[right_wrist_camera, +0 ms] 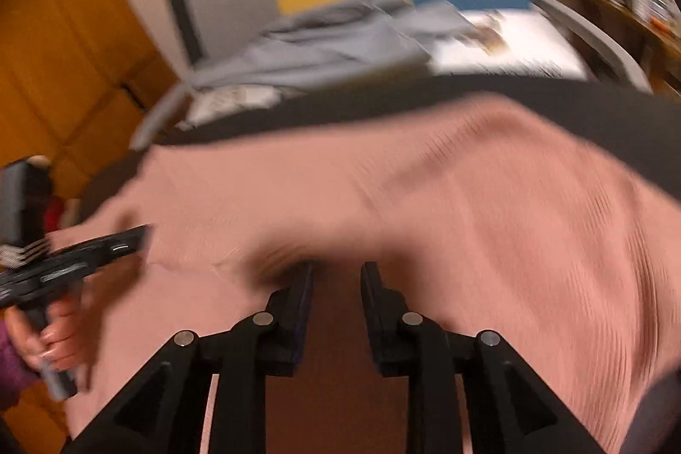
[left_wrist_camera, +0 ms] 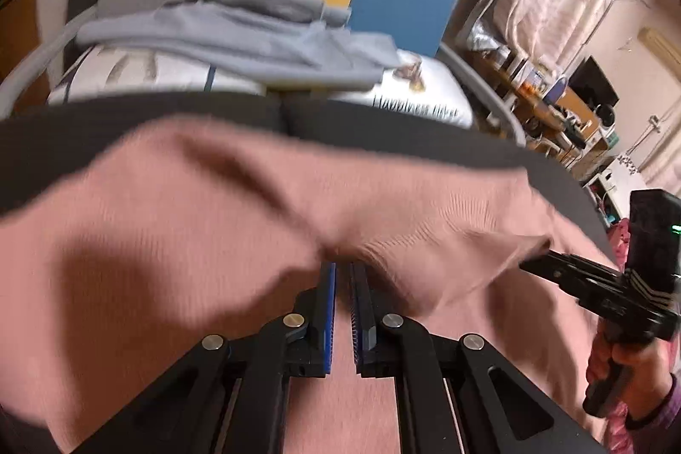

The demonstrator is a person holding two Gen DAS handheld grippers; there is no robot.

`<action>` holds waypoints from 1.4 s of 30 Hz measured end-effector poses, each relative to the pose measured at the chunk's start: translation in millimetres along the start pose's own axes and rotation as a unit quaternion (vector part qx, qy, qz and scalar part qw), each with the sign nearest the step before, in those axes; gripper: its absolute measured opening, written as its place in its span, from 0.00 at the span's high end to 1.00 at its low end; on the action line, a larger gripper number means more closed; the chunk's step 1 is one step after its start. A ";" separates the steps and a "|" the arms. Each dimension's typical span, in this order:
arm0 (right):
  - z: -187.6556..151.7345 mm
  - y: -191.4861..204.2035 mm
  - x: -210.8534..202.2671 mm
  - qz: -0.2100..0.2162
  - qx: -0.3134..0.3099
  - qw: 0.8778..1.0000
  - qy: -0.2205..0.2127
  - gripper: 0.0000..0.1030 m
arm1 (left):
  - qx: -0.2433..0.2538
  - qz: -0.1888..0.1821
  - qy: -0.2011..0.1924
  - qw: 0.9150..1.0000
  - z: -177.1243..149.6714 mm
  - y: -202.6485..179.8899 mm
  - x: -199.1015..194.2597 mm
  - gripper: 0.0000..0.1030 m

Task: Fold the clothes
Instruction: 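Fold the hem up toward the collar with both grippers and release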

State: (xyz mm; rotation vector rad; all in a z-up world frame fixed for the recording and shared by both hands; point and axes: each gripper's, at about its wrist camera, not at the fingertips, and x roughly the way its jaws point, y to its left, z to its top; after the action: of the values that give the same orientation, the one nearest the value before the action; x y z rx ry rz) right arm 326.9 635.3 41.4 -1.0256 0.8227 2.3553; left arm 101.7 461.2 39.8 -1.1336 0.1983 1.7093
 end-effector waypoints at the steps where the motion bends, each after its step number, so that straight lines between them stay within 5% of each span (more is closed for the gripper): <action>1: -6.8 -8.4 -6.4 0.018 0.039 0.999 -0.012 0.76 | -0.015 -0.005 0.002 1.000 -8.0 5.1 -3.2 0.93; 5: -21.9 -38.7 -16.1 0.117 0.196 0.972 -0.048 0.74 | -0.095 -0.032 0.001 0.995 -24.2 26.3 -13.1 0.93; 9: -20.1 -49.3 8.6 0.189 0.295 0.936 -0.030 0.69 | -0.156 -0.052 0.010 0.986 -10.8 27.6 -5.8 0.89; 11: -16.5 -48.1 22.2 0.213 0.317 0.924 -0.015 0.69 | -0.159 -0.055 0.017 0.986 -0.5 19.6 0.8 0.69; 13: -6.7 -42.0 28.4 0.209 0.298 0.931 -0.014 0.71 | -0.158 -0.052 0.022 0.986 9.1 10.8 8.7 0.51; 14: -0.8 -36.5 31.1 0.204 0.279 0.938 -0.008 0.75 | -0.154 -0.048 0.022 0.987 11.8 6.6 12.6 0.49; 15: 5.4 -31.2 31.1 0.194 0.256 0.947 -0.002 0.89 | -0.149 -0.041 0.026 0.988 14.3 2.5 17.0 0.51; 16: 12.4 -25.0 28.1 0.171 0.226 0.959 0.000 0.94 | -0.143 -0.033 0.030 0.989 16.7 -1.7 21.6 0.57; 17: 19.5 -18.8 25.0 0.148 0.196 0.969 0.003 0.94 | -0.130 -0.019 0.039 0.991 17.7 -6.9 26.1 0.84; 18: 25.9 -14.7 19.8 0.126 0.170 0.977 -0.001 0.95 | -0.117 -0.011 0.044 0.992 16.5 -11.4 27.3 1.00; 21: 40.6 -14.4 -3.5 0.066 0.115 0.990 -0.042 0.95 | -0.084 0.002 0.046 0.995 9.7 -21.9 27.5 1.00; 25: 31.4 -31.9 17.4 0.027 0.110 0.994 -0.005 0.94 | -0.051 0.006 0.019 0.999 -8.5 -27.8 20.6 1.00; 30: 16.5 -48.7 9.5 0.070 0.149 0.986 -0.031 0.78 | -0.051 0.036 -0.012 0.998 -17.5 -21.6 1.7 1.00; 35: 45.7 -38.9 -3.6 -0.018 0.079 0.993 -0.090 0.75 | -0.042 0.056 -0.080 0.994 2.5 -22.0 -8.8 1.00; 42: 84.1 -27.2 44.2 -0.041 0.041 0.997 -0.046 0.75 | 0.035 0.134 -0.044 0.989 46.1 -31.2 46.9 0.94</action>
State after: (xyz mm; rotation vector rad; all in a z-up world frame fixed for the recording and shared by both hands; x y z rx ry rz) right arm 273.3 718.3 44.4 -0.8932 0.8191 2.2622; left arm 98.8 533.9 40.9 -1.0121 0.3658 1.9701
